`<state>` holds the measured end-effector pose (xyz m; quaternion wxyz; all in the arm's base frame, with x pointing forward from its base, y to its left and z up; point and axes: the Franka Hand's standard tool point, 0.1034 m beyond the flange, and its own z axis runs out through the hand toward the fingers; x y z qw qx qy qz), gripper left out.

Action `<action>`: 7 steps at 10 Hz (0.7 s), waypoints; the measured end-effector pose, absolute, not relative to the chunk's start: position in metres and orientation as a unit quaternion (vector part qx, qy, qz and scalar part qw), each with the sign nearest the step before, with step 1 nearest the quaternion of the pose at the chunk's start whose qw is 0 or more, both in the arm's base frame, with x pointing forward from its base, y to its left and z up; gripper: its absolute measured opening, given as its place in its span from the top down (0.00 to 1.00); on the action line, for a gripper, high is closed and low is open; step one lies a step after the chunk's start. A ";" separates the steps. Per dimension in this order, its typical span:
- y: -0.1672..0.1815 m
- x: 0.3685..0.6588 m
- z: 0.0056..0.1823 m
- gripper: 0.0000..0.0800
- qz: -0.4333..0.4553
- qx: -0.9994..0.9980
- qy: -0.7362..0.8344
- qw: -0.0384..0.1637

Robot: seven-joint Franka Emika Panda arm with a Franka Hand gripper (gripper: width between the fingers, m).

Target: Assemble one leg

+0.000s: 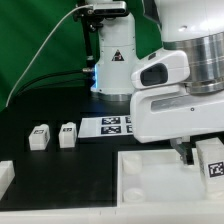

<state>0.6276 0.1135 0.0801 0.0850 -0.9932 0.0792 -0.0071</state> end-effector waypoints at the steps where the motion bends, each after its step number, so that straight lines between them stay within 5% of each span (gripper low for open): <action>1: 0.114 0.628 0.080 0.47 -0.007 -0.993 0.081 0.085; 2: 0.114 0.627 0.080 0.47 -0.003 -0.989 0.123 0.087; 3: 0.112 0.628 0.080 0.62 0.002 -0.979 0.183 0.086; 7: 0.115 0.625 0.078 0.62 0.022 -0.907 0.413 0.084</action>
Offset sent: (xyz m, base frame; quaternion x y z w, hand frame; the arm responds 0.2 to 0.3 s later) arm 0.0000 0.0000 0.0000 0.0000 0.0000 0.2667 0.9638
